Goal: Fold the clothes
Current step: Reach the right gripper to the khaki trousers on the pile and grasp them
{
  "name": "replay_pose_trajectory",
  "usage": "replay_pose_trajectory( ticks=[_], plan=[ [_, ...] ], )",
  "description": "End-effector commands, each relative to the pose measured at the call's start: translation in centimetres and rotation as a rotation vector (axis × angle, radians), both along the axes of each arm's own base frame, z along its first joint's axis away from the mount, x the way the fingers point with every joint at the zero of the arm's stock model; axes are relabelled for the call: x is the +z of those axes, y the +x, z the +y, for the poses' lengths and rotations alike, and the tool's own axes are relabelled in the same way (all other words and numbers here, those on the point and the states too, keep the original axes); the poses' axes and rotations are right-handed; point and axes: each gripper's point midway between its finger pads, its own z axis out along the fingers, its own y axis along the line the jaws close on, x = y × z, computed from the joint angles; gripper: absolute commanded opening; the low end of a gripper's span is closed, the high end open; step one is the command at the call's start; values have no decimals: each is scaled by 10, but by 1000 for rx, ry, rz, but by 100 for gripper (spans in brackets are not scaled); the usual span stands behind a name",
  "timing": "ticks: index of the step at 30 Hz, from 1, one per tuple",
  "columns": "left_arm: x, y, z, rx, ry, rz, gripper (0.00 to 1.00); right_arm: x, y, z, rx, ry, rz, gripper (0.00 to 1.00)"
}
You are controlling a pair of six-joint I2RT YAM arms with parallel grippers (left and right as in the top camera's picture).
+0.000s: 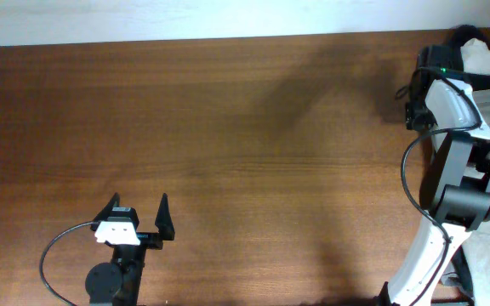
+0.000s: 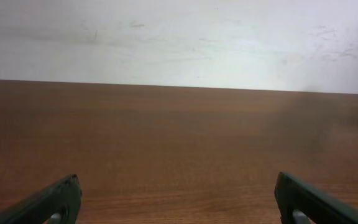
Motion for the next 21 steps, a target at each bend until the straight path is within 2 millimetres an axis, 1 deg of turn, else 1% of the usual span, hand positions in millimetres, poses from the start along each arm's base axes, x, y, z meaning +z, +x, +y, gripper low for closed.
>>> replay_pose_trajectory(
  ticks=[1, 2, 3, 4, 6, 10, 12, 13, 14, 15, 17, 18, 19, 21],
  plan=[
    [-2, 0, 1, 4, 16, -1, 99, -19, -1, -2, -6, 29, 22, 96],
    [-2, 0, 1, 4, 16, -1, 99, -23, -1, 0, 3, 43, 33, 98],
    [-2, 0, 1, 4, 16, -1, 99, -31, -4, 2, 18, 60, 62, 98],
    [-2, 0, 1, 4, 16, -1, 99, -34, -5, 2, 17, 61, 69, 98],
    [-2, 0, 1, 4, 16, -1, 99, -34, -3, 0, 13, 52, 63, 93],
    [-2, 0, 1, 4, 16, -1, 99, -28, 0, -8, -17, -5, 34, 71],
    [-2, 0, 1, 4, 16, -1, 99, -26, 1, -10, -20, -17, 27, 53],
    [-2, 0, 1, 4, 16, -1, 99, -25, 1, -12, -32, -31, 20, 47],
    [-2, 0, 1, 4, 16, -1, 99, -22, 1, -15, -54, -52, 6, 41],
    [-2, 0, 1, 4, 16, -1, 99, -21, 2, -16, -57, -56, 1, 38],
    [-2, 0, 1, 4, 16, -1, 99, -16, 5, -16, -72, -56, -21, 28],
    [-2, 0, 1, 4, 16, -1, 99, -12, 6, -16, -88, -55, -37, 18],
    [-2, 0, 1, 4, 16, -1, 99, -9, 6, -16, -95, -55, -45, 17],
    [-2, 0, 1, 4, 16, -1, 99, 1, 9, -15, -104, -42, -66, 21]
  ],
)
